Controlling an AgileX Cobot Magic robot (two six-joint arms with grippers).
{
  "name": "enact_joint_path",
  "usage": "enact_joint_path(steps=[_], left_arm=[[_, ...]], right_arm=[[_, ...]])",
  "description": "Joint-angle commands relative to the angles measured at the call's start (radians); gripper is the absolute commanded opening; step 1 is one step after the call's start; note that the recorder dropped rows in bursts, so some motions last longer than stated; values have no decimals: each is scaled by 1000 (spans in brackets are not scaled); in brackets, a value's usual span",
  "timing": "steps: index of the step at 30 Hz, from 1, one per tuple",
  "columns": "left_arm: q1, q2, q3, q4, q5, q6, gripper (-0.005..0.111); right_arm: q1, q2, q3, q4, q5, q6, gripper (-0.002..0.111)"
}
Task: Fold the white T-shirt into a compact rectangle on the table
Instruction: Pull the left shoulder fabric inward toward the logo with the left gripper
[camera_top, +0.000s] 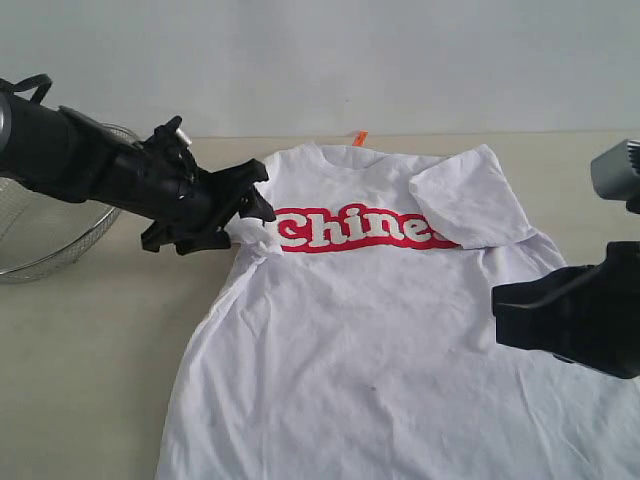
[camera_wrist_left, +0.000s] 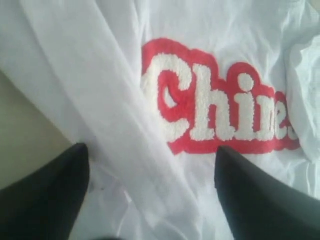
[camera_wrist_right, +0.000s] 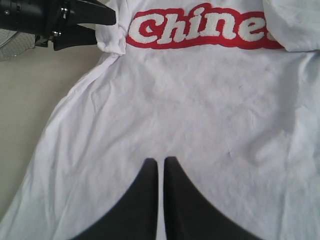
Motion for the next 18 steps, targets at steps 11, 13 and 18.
enact_joint_path(steps=[11, 13, 18], left_arm=[[3, -3, -5, -34, -83, 28, 43], [3, -3, -5, -34, -90, 28, 43], [3, -3, -5, -34, -107, 28, 43]], right_arm=[[1, -4, 4, 1, -7, -10, 0], [1, -4, 4, 1, -7, -10, 0], [1, -4, 4, 1, -11, -10, 0]])
